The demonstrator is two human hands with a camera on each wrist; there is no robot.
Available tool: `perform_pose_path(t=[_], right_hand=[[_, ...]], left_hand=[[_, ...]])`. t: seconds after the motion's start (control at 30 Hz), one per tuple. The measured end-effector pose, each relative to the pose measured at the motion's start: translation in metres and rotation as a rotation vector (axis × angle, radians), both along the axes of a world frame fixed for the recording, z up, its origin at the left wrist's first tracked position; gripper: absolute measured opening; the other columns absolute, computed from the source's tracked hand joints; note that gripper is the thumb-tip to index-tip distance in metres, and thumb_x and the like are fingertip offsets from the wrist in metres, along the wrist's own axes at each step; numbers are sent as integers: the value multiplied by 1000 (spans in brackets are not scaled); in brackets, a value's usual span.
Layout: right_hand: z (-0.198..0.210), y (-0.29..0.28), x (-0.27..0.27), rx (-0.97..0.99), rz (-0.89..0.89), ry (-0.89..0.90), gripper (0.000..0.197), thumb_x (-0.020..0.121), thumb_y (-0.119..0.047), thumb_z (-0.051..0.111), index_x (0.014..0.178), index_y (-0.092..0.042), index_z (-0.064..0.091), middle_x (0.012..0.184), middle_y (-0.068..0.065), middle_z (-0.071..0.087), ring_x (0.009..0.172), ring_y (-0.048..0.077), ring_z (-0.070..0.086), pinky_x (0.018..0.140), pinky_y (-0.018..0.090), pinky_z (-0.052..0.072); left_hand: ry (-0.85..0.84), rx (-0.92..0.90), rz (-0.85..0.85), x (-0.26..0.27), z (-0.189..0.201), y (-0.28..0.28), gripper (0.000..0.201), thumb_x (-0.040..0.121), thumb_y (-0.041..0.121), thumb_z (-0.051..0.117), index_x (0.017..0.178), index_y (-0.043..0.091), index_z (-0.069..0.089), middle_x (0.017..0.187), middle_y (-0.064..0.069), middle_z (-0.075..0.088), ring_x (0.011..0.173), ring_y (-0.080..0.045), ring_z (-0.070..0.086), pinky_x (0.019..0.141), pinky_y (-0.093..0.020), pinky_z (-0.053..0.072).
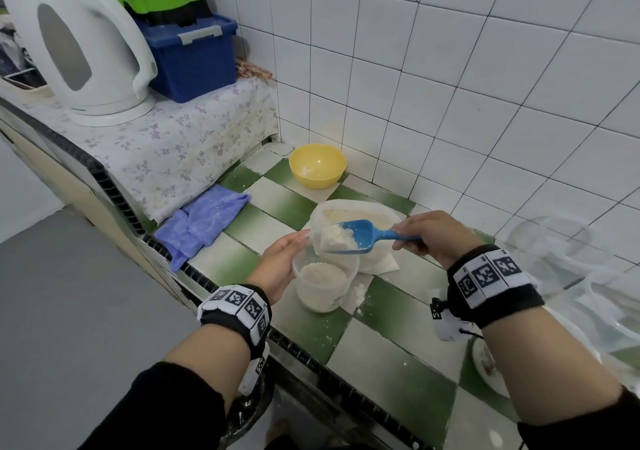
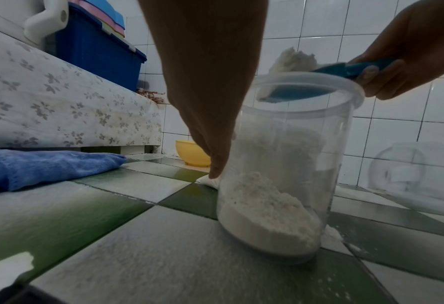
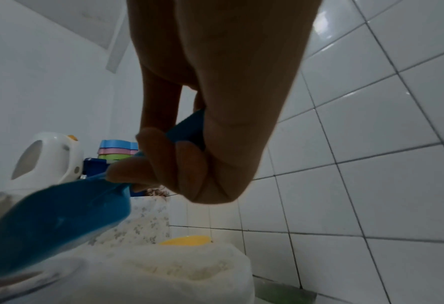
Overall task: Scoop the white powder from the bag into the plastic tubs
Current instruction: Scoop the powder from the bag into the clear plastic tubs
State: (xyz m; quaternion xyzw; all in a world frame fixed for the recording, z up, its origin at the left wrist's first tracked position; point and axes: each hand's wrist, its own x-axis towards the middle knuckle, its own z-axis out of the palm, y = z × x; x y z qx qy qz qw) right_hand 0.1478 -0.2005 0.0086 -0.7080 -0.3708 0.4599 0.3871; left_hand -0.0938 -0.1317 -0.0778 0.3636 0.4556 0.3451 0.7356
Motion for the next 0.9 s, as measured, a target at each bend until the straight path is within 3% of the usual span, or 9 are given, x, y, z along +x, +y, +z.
perform_pose_path(t=[0.13,0.23,0.37,0.43,0.5,0.67,0.77,0.9], right_hand=[[4,-2,-23,-3,198,-324,17,90,-19,59,87,-8,72,68,0,69,56,10,46,54,20,38],[0,-3,-44,54,314,-585,17,92,-19,55,93,-10,70,80,-4,64,66,7,49,56,14,35],[-8,-7,-60,179,420,-825,20,88,-5,54,99,-12,68,93,-1,56,88,13,49,82,23,45],[-10,-9,-60,193,445,-883,25,85,-1,55,101,-14,69,98,0,58,95,17,52,86,24,44],[-9,-10,-58,185,440,-888,25,86,-3,55,104,-15,68,100,2,59,97,18,53,84,23,42],[2,-10,-43,122,334,-701,21,92,-13,51,101,-14,71,95,0,63,80,11,51,62,15,37],[11,-11,-28,113,259,-592,17,91,-15,54,93,-15,71,84,-2,66,68,10,51,58,18,39],[20,-10,-3,182,98,-430,15,90,-15,57,85,-18,70,78,0,69,63,6,52,66,22,41]], left_hand=[[0,18,-19,0,4,-2,24,100,18,53,121,13,62,105,1,71,82,-7,68,60,-19,54],[25,20,-19,-1,3,-2,24,98,19,56,120,15,64,107,0,71,84,-8,68,60,-20,54],[51,8,-11,-2,2,0,26,98,19,57,123,15,64,116,-2,70,89,-9,67,60,-20,54],[47,5,-7,-1,4,-1,24,98,18,56,121,15,65,113,-1,70,89,-8,66,59,-19,53],[50,9,-8,-1,4,-1,24,99,17,54,120,15,65,111,0,69,88,-10,65,58,-19,54],[65,9,1,-1,5,-1,28,97,18,56,123,14,65,111,-2,68,89,-14,63,58,-20,53],[99,35,-7,1,4,0,27,95,19,57,119,17,68,111,0,69,97,-15,62,68,-25,51],[210,93,-4,3,3,1,25,90,32,60,112,29,73,118,5,70,112,-16,62,89,-37,51]])
